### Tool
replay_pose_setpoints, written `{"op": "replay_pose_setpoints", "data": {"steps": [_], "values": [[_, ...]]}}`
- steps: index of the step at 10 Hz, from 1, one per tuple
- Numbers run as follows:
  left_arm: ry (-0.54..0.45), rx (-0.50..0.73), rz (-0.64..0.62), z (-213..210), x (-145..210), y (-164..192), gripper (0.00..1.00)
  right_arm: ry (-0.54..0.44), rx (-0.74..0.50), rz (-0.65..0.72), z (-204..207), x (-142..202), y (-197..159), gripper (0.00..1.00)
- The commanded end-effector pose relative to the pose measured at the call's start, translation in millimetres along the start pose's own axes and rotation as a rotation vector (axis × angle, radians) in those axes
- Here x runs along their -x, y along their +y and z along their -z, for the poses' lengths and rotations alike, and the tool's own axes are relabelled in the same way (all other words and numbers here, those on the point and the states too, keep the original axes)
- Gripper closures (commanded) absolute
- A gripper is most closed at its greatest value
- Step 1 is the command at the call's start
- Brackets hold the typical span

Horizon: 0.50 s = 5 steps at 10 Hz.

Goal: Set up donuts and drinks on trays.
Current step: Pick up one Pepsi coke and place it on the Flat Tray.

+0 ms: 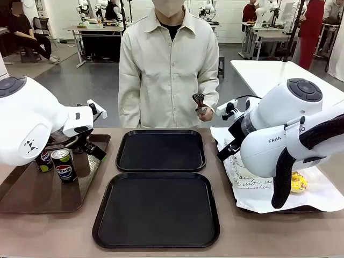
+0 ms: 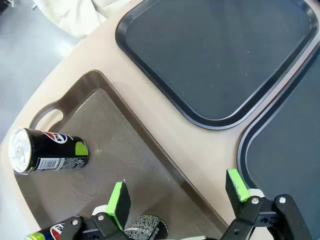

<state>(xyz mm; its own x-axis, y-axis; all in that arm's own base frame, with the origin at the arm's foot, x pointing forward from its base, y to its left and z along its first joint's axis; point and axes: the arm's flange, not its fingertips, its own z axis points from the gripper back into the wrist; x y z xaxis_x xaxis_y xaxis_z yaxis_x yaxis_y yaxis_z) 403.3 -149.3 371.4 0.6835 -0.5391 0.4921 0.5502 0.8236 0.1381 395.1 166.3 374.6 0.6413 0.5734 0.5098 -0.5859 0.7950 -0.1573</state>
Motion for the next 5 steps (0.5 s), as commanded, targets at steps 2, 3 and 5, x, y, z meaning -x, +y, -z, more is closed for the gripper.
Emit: {"op": "replay_pose_setpoints", "data": {"steps": [2, 3, 5], "values": [[0.0, 0.0, 0.0, 0.0, 0.0, -0.1, 0.0, 0.0, 0.0, 0.0, 0.0, 0.0, 0.0, 0.0], [0.0, 0.0, 0.0, 0.0, 0.0, -0.1, 0.0, 0.0, 0.0, 0.0, 0.0, 0.0, 0.0, 0.0], [0.0, 0.0, 0.0, 0.0, 0.0, -0.1, 0.0, 0.0, 0.0, 0.0, 0.0, 0.0, 0.0, 0.0]]}}
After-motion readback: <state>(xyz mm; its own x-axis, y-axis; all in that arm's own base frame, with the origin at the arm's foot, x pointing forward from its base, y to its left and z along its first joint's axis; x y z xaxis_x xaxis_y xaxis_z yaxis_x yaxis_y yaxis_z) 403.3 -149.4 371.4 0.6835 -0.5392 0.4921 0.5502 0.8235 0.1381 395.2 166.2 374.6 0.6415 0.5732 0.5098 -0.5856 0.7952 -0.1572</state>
